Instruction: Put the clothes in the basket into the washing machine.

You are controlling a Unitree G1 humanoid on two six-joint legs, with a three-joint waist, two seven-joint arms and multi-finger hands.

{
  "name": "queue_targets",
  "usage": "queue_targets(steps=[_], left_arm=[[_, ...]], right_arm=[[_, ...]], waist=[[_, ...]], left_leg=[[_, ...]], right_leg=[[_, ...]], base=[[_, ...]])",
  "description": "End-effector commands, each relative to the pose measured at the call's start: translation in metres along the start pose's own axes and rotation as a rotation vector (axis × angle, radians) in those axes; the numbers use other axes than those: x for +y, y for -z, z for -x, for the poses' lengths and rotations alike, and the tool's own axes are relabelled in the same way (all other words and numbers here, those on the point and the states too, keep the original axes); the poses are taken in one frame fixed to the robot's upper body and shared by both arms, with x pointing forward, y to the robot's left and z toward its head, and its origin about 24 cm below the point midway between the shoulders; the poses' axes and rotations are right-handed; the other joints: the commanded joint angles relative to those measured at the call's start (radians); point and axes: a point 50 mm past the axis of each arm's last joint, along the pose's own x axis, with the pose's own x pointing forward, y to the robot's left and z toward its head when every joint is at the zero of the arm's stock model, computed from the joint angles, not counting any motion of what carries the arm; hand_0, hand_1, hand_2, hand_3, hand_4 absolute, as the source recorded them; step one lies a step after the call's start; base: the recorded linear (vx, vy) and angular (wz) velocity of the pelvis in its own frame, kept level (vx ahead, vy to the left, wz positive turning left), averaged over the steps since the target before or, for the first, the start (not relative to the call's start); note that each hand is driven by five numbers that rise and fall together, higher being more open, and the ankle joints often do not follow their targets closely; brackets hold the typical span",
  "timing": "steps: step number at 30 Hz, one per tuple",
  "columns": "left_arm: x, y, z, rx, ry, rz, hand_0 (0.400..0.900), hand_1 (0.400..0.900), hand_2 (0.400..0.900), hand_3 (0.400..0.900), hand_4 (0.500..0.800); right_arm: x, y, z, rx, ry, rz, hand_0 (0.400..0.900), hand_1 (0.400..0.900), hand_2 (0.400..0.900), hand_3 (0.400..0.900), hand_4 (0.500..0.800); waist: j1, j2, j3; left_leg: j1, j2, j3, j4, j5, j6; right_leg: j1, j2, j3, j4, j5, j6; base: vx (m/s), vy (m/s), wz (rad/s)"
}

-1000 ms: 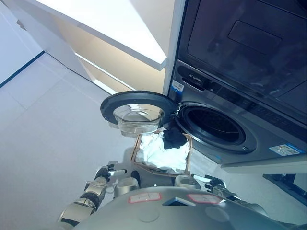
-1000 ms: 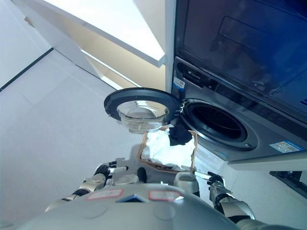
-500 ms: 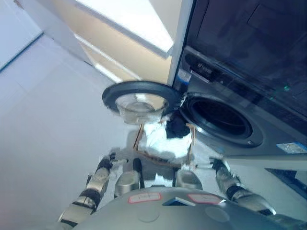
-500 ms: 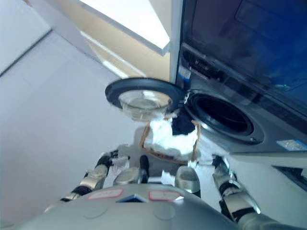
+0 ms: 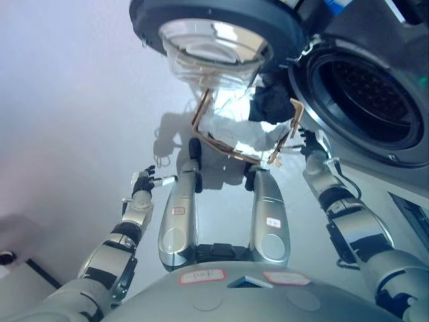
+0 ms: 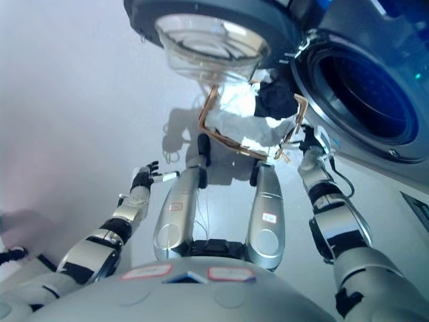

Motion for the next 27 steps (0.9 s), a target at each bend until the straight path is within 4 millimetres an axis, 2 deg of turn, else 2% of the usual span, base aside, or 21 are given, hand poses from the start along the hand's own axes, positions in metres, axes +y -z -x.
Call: queue_targets(steps=[1,2,5,6,7,10,12,18,20,27], left_arm=[[0.010,-0.006,0.000,-0.051,-0.057,0.006,0.900,0.900,0.900,0.900,0.800],[0.012,-0.017,-0.002,-0.083,-0.065,0.017,0.900,0.900,0.900,0.900,0.800],[0.015,-0.041,-0.005,-0.146,-0.082,0.035,0.900,0.900,0.900,0.900,0.800],[0.015,-0.041,-0.006,-0.146,-0.083,0.035,0.900,0.900,0.900,0.900,0.800],[0.019,-0.055,-0.007,-0.182,-0.094,0.051,0.900,0.900,0.900,0.900,0.800],[0.026,-0.067,-0.009,-0.212,-0.116,0.091,0.900,0.900,0.900,0.900,0.800],[0.031,-0.072,-0.010,-0.222,-0.132,0.101,0.900,0.900,0.900,0.900,0.800],[0.034,-0.076,-0.010,-0.233,-0.136,0.129,0.900,0.900,0.900,0.900,0.800],[0.035,-0.077,-0.010,-0.230,-0.145,0.151,0.900,0.900,0.900,0.900,0.800],[0.032,-0.072,-0.011,-0.206,-0.145,0.177,0.900,0.900,0.900,0.900,0.800]], right_arm=[[-0.015,-0.001,-0.001,-0.042,0.094,0.023,0.900,0.900,0.900,0.900,0.800],[-0.023,-0.011,-0.005,-0.066,0.122,0.010,0.900,0.900,0.900,0.900,0.800],[-0.037,-0.025,-0.010,-0.078,0.174,-0.003,0.900,0.900,0.900,0.900,0.800],[-0.037,-0.025,-0.010,-0.078,0.174,-0.003,0.900,0.900,0.900,0.900,0.800],[-0.048,-0.035,-0.013,-0.098,0.211,-0.006,0.900,0.900,0.900,0.900,0.800],[-0.061,-0.045,-0.016,-0.111,0.250,-0.022,0.900,0.900,0.900,0.900,0.800],[-0.077,-0.060,-0.019,-0.141,0.288,-0.034,0.900,0.900,0.900,0.900,0.800],[-0.101,-0.081,-0.021,-0.181,0.349,-0.038,0.900,0.900,0.900,0.900,0.800],[-0.117,-0.095,-0.021,-0.206,0.379,-0.069,0.900,0.900,0.900,0.900,0.800],[-0.128,-0.128,-0.016,-0.310,0.390,-0.176,0.900,0.900,0.900,0.900,0.800]], waist=[[0.003,-0.020,-0.039],[0.005,-0.022,-0.035],[0.008,-0.024,-0.032],[0.008,-0.024,-0.034],[0.009,-0.025,-0.034],[0.013,-0.021,-0.045],[0.020,-0.018,-0.052],[0.030,-0.016,-0.071],[0.041,-0.016,-0.080],[0.054,-0.027,-0.100]], left_leg=[[-0.106,0.002,0.023,0.172,-0.144,-0.007],[-0.141,0.001,0.015,0.195,-0.149,-0.007],[-0.228,0.001,0.000,0.247,-0.163,-0.006],[-0.233,0.001,0.000,0.250,-0.164,-0.006],[-0.283,0.001,-0.006,0.295,-0.178,-0.007],[-0.356,-0.006,-0.011,0.351,-0.199,-0.004],[-0.409,-0.015,-0.017,0.392,-0.213,0.000],[-0.525,-0.025,-0.017,0.477,-0.238,0.001],[-0.593,-0.034,-0.019,0.527,-0.246,0.002],[-0.697,-0.051,-0.030,0.592,-0.258,0.007]], right_leg=[[-0.043,0.003,-0.068,-0.005,0.068,-0.028],[-0.078,0.001,-0.073,0.023,0.059,-0.029],[-0.160,-0.009,-0.082,0.092,0.035,-0.028],[-0.164,-0.010,-0.082,0.095,0.034,-0.028],[-0.210,-0.016,-0.079,0.136,0.019,-0.030],[-0.286,-0.020,-0.076,0.199,-0.005,-0.034],[-0.343,-0.021,-0.072,0.250,-0.024,-0.038],[-0.461,-0.034,-0.071,0.339,-0.054,-0.044],[-0.531,-0.039,-0.073,0.390,-0.066,-0.044],[-0.627,-0.045,-0.070,0.446,-0.085,-0.058]], base=[[-0.04,-0.049,0.33],[-0.04,-0.048,0.31],[-0.02,-0.028,0.22],[-0.01,-0.015,0.18],[0.01,-0.020,0.13],[0.02,-0.004,0.10],[0.02,0.015,0.05],[0.01,0.007,0.06],[0.00,0.005,0.06],[0.01,-0.004,0.03]])
